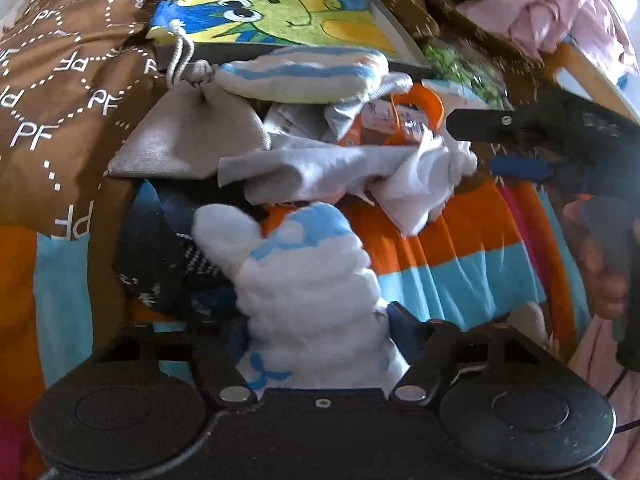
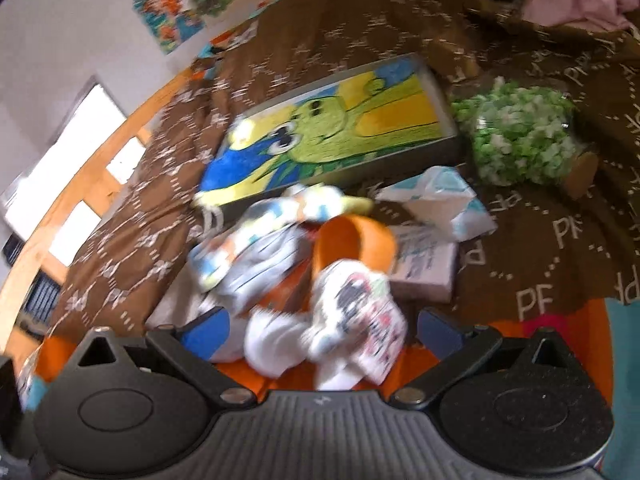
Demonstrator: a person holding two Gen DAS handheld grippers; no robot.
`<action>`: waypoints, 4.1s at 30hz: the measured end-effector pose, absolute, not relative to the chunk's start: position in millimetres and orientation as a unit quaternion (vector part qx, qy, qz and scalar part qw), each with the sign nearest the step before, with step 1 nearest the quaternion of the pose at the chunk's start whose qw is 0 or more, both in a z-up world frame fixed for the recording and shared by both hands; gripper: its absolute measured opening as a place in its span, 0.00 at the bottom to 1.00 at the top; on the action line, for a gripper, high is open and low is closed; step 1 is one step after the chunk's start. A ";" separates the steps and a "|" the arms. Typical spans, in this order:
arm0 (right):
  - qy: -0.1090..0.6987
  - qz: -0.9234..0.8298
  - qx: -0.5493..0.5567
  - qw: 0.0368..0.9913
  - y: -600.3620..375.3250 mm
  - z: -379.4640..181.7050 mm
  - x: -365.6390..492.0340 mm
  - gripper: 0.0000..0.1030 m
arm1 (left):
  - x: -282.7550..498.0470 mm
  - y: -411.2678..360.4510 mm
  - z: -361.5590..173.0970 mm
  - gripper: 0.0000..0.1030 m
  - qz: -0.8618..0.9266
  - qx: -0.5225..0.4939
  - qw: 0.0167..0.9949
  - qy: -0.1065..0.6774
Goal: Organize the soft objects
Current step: 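Grasp the white fluffy mitten with the left tool while the right tool grasps a white cloth, then carry the mitten and cloth into the drawing-lined tray and open both tools, then withdraw both open tools from the tray back toward the pile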
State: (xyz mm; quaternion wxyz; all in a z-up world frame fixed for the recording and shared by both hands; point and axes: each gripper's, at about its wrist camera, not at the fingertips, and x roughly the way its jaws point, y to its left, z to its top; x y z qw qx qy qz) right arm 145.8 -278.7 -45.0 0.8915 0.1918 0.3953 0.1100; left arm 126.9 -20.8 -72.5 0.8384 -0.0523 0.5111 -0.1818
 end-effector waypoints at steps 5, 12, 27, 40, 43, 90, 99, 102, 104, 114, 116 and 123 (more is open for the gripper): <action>0.407 0.082 0.212 0.885 -286.2 -56.6 160.4 0.90 | 120.6 -19.9 -66.6 0.41 -0.196 -0.067 0.845 0.494; 0.411 0.050 0.228 0.881 -297.5 -63.0 162.1 0.77 | 98.9 -40.0 -52.0 0.36 -0.246 -0.008 0.861 0.445; 0.450 0.025 0.256 0.855 -309.1 -77.7 164.0 0.16 | 83.5 -51.2 -46.1 0.29 -0.289 0.024 0.869 0.402; 0.361 0.057 0.233 0.901 -308.2 -36.0 133.6 0.15 | 81.7 -25.9 -9.6 0.28 -0.243 -0.045 0.930 0.272; 0.306 0.066 0.226 0.922 -308.1 -19.9 123.3 0.15 | 87.6 -21.7 9.1 0.28 -0.233 -0.067 0.942 0.233; 0.333 0.101 0.225 0.910 -237.7 -70.5 370.2 0.33 | 394.0 38.3 -93.6 0.37 -0.061 -0.210 0.929 0.297; 0.340 0.068 0.220 0.912 -255.2 -57.0 360.5 0.68 | 378.0 39.0 -66.4 0.70 -0.026 -0.194 0.936 0.294; 0.322 0.067 0.225 0.917 -265.7 -44.2 349.6 0.76 | 365.2 38.5 -48.0 0.78 -0.020 -0.190 0.942 0.274; 0.306 0.065 0.225 0.923 -271.4 -33.3 339.4 0.82 | 352.8 36.8 -33.2 0.82 -0.020 -0.178 0.950 0.256; 0.203 0.080 0.146 0.965 -269.0 26.3 261.4 1.00 | 266.9 23.1 30.7 0.99 -0.013 -0.115 0.979 0.167; 0.179 0.081 0.128 0.972 -266.1 36.0 244.4 1.00 | 246.4 21.3 38.1 0.99 -0.010 -0.116 0.981 0.154; 0.111 0.077 0.085 0.987 -258.9 49.5 177.5 1.00 | 181.9 15.5 46.7 0.99 0.005 -0.111 0.986 0.128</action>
